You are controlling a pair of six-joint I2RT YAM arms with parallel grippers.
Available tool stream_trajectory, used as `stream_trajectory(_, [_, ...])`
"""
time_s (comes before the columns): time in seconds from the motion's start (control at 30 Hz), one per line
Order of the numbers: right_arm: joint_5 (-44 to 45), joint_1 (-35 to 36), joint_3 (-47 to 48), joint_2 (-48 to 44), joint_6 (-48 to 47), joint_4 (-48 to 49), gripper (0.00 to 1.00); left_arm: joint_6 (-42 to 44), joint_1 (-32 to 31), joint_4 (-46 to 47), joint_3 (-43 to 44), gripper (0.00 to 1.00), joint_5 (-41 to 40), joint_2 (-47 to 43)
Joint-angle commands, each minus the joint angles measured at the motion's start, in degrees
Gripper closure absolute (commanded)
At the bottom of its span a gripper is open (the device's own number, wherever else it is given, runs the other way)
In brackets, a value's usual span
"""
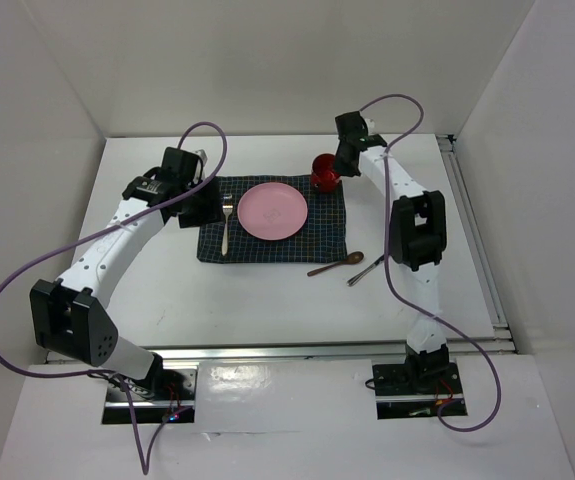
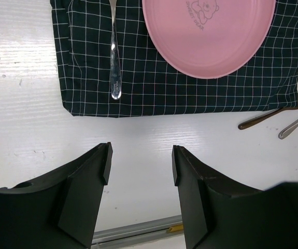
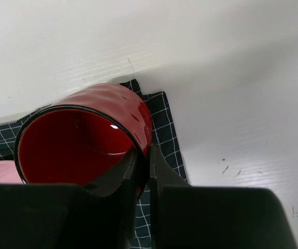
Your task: Set the dinner table for one person
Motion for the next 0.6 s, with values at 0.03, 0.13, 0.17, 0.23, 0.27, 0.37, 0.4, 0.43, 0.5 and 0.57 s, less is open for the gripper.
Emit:
stream_trajectory(0.03, [-0.07,0.47,4.24,-0.14,0.51,1.14,0.97,-0.54,-0.18,0.31,-0.5,0.34,0.76,-2.03])
stream_trajectory(0.13, [-1.3,0.47,5.11,0.49,0.51,1.14,0.72,-0.54,-0.18,0.31,0.03,0.34,0.24,-2.03])
stream_trajectory(0.17, [-1.3,0.47,5.73,0.49,0.51,1.14,0.67,-0.54,-0.18,-0.21,0.03,0.34,0.24,-2.03])
stream_trajectory(0.23, [-1.92,0.47,6.25,0.49,0.51,0.61,0.4,-0.54,-0.18,-0.22,0.03,0.34,0.24,-2.03])
stream_trajectory(0.27, [-1.92,0.47,6.96,0.49,0.51,0.61,0.31,-0.54,-0.18,-0.22,0.55,0.34,0.24,-2.03])
stream_trajectory(0.37, [-1.92,0.47,8.02,-1.53,0.51,-1.32,0.2,-0.54,-0.18,-0.22,1.08,0.34,-0.29,-2.03])
stream_trajectory(0.4, [-1.92,0.47,8.02,-2.58,0.51,-1.32,0.2,-0.54,-0.18,-0.74,1.09,0.34,-0.29,-2.03])
stream_trajectory(0.43, [-1.13,0.99,8.02,-3.98,0.51,-1.32,0.19,-0.54,-0.18,-0.75,1.09,0.34,-0.29,-1.5])
stream_trajectory(0.5, [0.1,0.99,3.05,-9.95,0.51,-0.8,0.19,-0.54,-0.18,-0.75,1.61,0.34,-0.29,-1.5])
stream_trajectory(0.57, [0.72,0.99,-3.2,-18.79,0.51,2.69,0.19,0.08,-0.18,-0.75,1.61,0.32,-0.82,-1.5])
